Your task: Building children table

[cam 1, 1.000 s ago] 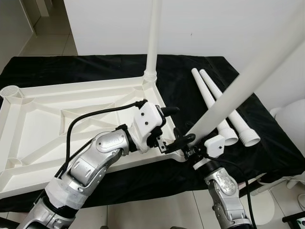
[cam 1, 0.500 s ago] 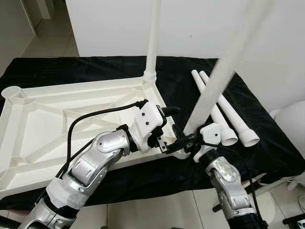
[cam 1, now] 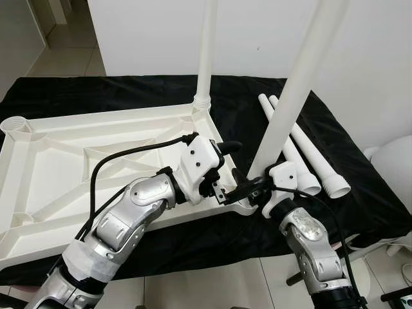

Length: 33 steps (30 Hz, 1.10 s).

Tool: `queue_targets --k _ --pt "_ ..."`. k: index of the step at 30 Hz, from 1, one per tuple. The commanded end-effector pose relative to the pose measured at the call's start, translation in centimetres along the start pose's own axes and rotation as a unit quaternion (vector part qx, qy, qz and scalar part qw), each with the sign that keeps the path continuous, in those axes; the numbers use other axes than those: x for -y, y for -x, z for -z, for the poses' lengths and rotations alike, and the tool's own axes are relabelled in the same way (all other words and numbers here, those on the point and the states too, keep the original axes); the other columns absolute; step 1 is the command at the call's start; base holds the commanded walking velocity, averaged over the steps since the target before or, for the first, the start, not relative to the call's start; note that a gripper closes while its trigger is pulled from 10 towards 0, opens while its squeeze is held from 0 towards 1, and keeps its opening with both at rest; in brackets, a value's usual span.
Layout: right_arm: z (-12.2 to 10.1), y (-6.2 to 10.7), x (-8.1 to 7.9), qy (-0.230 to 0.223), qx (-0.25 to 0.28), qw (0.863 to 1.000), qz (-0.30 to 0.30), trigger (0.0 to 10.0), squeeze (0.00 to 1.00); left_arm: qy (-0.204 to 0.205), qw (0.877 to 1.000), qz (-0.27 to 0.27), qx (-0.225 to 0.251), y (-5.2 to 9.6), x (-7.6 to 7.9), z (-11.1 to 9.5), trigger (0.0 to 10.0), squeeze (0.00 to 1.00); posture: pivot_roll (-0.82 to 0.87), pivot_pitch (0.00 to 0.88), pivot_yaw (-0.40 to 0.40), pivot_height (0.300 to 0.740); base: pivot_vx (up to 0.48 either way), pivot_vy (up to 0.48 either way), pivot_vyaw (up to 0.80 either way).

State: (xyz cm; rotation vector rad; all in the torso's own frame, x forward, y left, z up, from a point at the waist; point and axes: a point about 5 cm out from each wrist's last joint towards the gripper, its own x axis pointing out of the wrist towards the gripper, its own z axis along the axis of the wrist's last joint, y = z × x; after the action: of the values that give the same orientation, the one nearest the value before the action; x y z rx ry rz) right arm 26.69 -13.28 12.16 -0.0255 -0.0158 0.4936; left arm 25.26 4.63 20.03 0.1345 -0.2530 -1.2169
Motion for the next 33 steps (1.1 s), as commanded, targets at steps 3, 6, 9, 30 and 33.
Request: queue_targets --k 3,6,9,30,33 --pt "3.4 1.0 0.6 -0.050 -0.098 0.994 0.024 10.0 0.00 -0.004 0.999 0.052 -0.004 -0.2 0.5 -0.1 10.0 0.00 0.04 0.000 -0.036 0.740 0.000 0.000 0.00" --pt "3.4 1.1 0.8 -0.052 -0.099 0.993 0.031 10.0 0.00 -0.004 0.999 0.052 -0.004 -0.2 0.5 -0.1 10.0 0.00 0.04 0.000 -0.036 0.740 0.000 0.000 0.00" --pt "3.1 1.1 1.1 -0.045 -0.087 0.994 0.041 10.0 0.00 0.000 0.999 0.050 -0.003 -0.3 0.5 -0.2 10.0 0.00 0.03 0.000 -0.036 0.740 0.000 0.000 0.00" --pt "-5.1 2.3 1.7 0.076 0.011 0.996 -0.050 10.0 0.00 0.087 0.994 0.030 0.062 -1.2 -2.3 -3.1 10.0 0.00 0.02 0.000 -0.030 0.740 0.000 0.000 0.00" --pt "-5.2 2.5 1.8 0.088 0.006 0.994 -0.064 10.0 0.00 0.105 0.990 0.037 0.083 -1.4 -2.5 -4.0 10.0 0.00 0.02 0.000 -0.024 0.740 0.000 0.000 0.00"
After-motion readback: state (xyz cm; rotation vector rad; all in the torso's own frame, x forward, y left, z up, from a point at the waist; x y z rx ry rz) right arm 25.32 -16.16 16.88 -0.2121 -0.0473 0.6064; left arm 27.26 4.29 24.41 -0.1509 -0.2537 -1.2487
